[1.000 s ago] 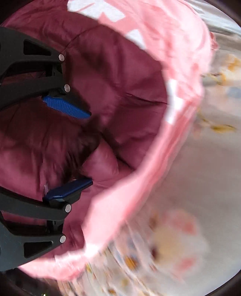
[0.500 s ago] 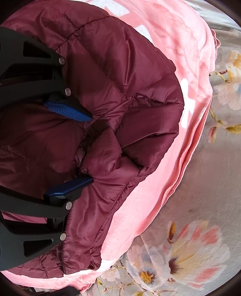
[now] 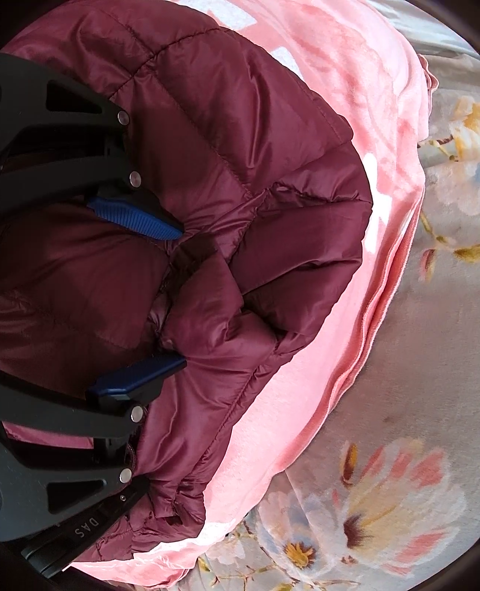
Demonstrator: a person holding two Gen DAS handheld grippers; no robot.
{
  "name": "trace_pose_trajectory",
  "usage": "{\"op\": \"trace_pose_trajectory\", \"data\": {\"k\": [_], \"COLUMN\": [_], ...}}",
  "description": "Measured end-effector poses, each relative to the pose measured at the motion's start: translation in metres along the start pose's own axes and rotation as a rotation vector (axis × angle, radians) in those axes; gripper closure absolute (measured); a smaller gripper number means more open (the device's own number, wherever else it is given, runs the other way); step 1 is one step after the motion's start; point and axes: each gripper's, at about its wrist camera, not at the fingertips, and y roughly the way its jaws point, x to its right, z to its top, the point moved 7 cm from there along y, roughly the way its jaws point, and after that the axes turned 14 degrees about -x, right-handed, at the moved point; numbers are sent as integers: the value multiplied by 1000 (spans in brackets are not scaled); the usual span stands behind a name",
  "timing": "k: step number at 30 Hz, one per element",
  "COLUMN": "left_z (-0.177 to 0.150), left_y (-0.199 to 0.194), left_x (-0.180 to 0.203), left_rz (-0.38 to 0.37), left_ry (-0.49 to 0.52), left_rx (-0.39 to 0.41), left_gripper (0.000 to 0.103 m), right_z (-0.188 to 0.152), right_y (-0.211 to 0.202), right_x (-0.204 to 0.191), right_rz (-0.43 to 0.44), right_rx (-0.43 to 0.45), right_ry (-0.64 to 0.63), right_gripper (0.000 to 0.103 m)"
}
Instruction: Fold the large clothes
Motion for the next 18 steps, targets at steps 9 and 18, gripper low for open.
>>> {"op": "trace_pose_trajectory", "data": {"k": [9,18], "left_z": [0,0], "left_y": [9,11], "left_x": [7,11], "left_rz": [81,119], "left_ry": [47,66], "left_rx": [-32,-39], "left_gripper": [40,39], "right_z": [1,0], "right_y": [6,-4], "right_x": [-10,-2], "right_rz": [-109,-32], "right_rx": [-10,14], "right_ry": [-53,-5], "right_gripper": [103,103]}}
